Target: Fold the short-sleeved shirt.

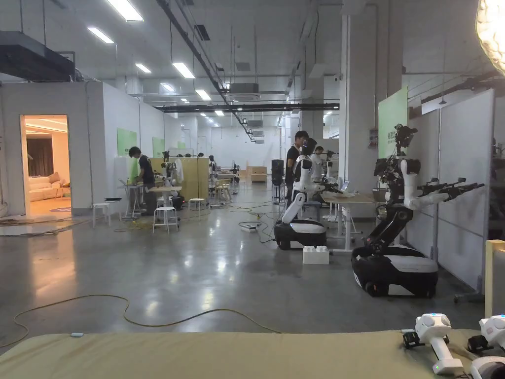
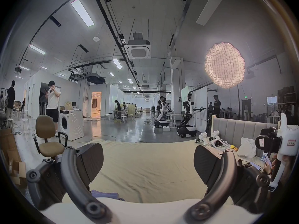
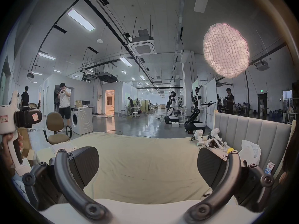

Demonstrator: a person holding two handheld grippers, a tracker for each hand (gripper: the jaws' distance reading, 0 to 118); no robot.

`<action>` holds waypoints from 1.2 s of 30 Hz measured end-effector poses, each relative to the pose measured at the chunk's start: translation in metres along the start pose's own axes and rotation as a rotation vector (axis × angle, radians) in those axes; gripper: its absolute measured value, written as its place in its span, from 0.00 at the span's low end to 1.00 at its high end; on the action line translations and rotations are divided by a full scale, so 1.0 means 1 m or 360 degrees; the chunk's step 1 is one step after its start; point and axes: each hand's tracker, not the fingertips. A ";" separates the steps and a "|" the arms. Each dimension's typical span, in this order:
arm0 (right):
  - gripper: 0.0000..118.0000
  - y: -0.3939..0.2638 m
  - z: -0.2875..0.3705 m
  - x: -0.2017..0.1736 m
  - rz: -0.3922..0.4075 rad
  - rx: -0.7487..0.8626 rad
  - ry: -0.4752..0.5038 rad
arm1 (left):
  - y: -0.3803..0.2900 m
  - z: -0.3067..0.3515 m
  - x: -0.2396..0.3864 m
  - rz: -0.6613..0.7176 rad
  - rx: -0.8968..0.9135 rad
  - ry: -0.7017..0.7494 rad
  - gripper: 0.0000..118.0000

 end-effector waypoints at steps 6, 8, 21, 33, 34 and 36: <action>1.00 0.001 0.001 0.003 -0.0033 0.0003 -0.0003 | 0.000 0.002 0.001 -0.0018 0.0006 -0.0014 0.97; 1.00 0.001 0.001 0.003 -0.0027 0.0005 -0.0008 | 0.001 0.001 0.001 -0.0020 0.0005 -0.0015 0.97; 1.00 0.004 -0.005 0.004 -0.0117 -0.0051 0.0012 | 0.001 -0.001 -0.003 -0.0001 -0.0057 -0.0030 0.97; 1.00 0.036 -0.026 0.004 -0.0773 -0.0596 -0.0040 | 0.014 -0.004 -0.008 0.0091 -0.0091 -0.0030 0.97; 1.00 0.038 -0.027 0.005 -0.0773 -0.0642 0.0004 | 0.017 -0.003 -0.010 0.0122 -0.0090 -0.0050 0.97; 1.00 0.038 -0.027 0.006 -0.0774 -0.0662 0.0082 | 0.021 -0.001 -0.012 0.0151 -0.0080 -0.0067 0.97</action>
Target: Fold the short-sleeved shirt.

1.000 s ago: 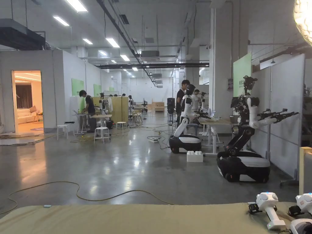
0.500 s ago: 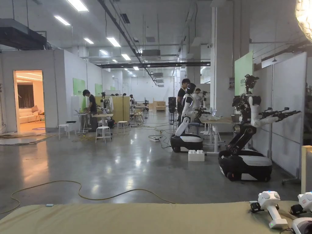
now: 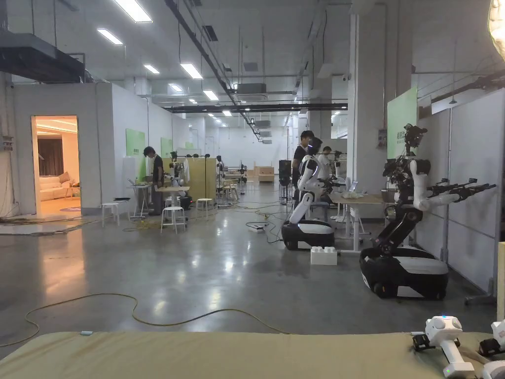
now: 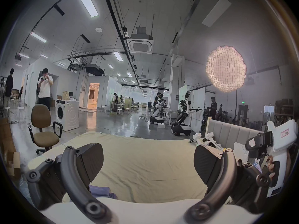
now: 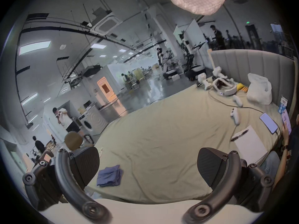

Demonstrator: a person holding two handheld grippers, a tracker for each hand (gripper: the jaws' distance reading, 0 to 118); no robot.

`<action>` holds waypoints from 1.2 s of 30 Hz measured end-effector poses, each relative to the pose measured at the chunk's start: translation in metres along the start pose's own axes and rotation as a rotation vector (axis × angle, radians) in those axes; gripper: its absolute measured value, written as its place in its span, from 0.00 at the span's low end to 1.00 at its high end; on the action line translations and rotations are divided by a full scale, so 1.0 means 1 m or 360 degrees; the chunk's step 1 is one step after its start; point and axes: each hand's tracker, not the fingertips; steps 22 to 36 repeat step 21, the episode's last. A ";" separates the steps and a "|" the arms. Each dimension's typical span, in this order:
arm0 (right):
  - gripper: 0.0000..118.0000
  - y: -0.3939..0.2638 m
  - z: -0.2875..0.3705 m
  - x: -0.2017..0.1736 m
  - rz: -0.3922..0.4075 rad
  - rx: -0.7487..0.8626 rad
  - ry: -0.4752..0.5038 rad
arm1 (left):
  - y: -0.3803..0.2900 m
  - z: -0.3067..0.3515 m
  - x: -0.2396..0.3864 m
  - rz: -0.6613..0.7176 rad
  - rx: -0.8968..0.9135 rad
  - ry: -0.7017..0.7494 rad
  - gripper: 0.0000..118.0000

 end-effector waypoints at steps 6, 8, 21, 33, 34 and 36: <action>1.00 -0.003 0.001 -0.003 -0.0040 0.0070 -0.0099 | 0.000 0.000 0.003 -0.0030 0.0004 0.0019 0.97; 1.00 -0.001 0.000 -0.002 -0.0049 0.0051 -0.0111 | -0.001 0.000 0.003 -0.0027 -0.0003 0.0013 0.97; 1.00 -0.002 0.002 0.006 -0.0022 0.0112 -0.0161 | -0.001 0.000 0.005 -0.0024 -0.0017 -0.0004 0.97; 1.00 -0.002 0.002 0.006 -0.0022 0.0112 -0.0161 | -0.001 0.000 0.005 -0.0024 -0.0017 -0.0004 0.97; 1.00 -0.002 0.002 0.006 -0.0022 0.0112 -0.0161 | -0.001 0.000 0.005 -0.0024 -0.0017 -0.0004 0.97; 1.00 -0.002 0.002 0.006 -0.0022 0.0112 -0.0161 | -0.001 0.000 0.005 -0.0024 -0.0017 -0.0004 0.97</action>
